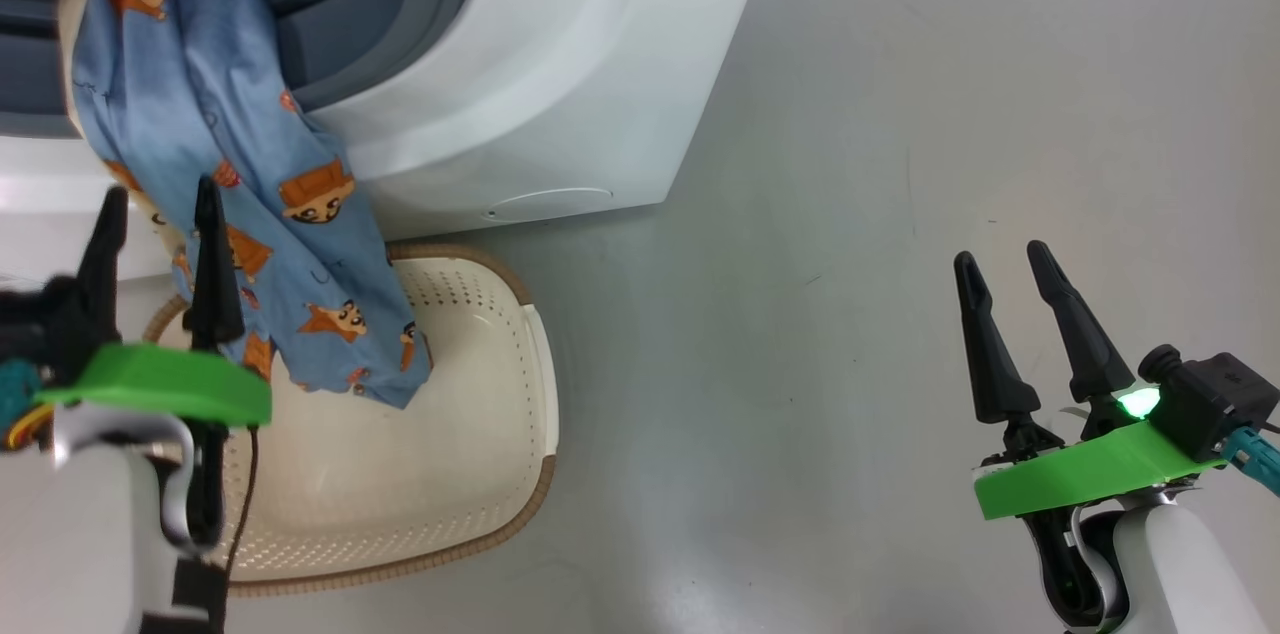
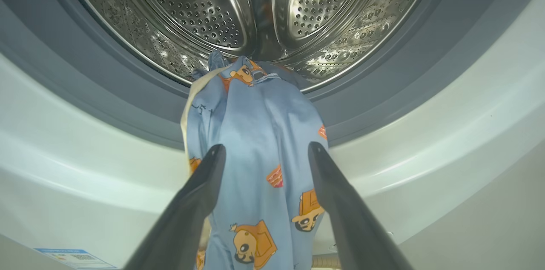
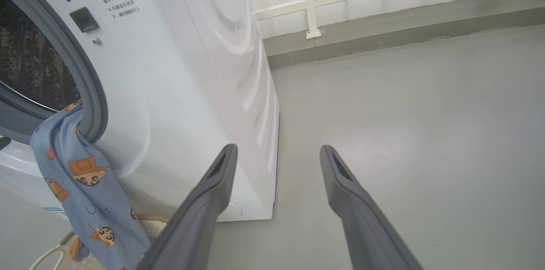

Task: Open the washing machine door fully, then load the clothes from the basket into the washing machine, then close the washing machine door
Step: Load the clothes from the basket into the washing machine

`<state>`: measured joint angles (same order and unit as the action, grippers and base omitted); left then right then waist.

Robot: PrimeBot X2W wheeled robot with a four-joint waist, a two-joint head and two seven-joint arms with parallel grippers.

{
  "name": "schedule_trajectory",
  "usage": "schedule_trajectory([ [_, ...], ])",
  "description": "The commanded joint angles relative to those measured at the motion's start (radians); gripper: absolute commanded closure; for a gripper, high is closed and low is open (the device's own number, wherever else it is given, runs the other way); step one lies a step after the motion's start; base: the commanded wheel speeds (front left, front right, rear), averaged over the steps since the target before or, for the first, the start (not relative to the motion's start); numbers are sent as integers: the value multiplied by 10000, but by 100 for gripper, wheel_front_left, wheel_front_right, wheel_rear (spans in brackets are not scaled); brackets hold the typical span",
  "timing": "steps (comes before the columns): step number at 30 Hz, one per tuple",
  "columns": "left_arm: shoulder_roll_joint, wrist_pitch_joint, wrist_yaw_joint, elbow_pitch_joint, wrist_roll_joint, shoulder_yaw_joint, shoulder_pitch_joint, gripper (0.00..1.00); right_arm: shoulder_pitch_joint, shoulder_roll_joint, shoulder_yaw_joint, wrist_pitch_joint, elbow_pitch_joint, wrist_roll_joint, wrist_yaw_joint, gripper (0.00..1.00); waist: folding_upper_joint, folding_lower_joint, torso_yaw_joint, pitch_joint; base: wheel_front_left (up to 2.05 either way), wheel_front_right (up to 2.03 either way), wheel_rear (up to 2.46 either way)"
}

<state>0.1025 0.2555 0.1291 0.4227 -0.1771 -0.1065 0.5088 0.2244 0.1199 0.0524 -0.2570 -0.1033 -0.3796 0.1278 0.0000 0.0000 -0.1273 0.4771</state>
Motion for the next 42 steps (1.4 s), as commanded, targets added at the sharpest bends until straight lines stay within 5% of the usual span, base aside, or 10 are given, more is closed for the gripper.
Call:
schedule_trajectory([
  [1,212,62,14,-464,39,-375,-399,0,-214,84,171,-48,274,70,29,0,0,0,42,-5,0,0,0],
  [24,-487,63,0,-2685,11,-1088,-3180,0,-129,214,192,-48,229,34,29,0,0,0,129,-46,0,0,0],
  [42,-354,63,12,-131,-258,-415,-2588,0,-21,177,199,-48,236,47,29,0,0,0,140,61,0,0,0],
])
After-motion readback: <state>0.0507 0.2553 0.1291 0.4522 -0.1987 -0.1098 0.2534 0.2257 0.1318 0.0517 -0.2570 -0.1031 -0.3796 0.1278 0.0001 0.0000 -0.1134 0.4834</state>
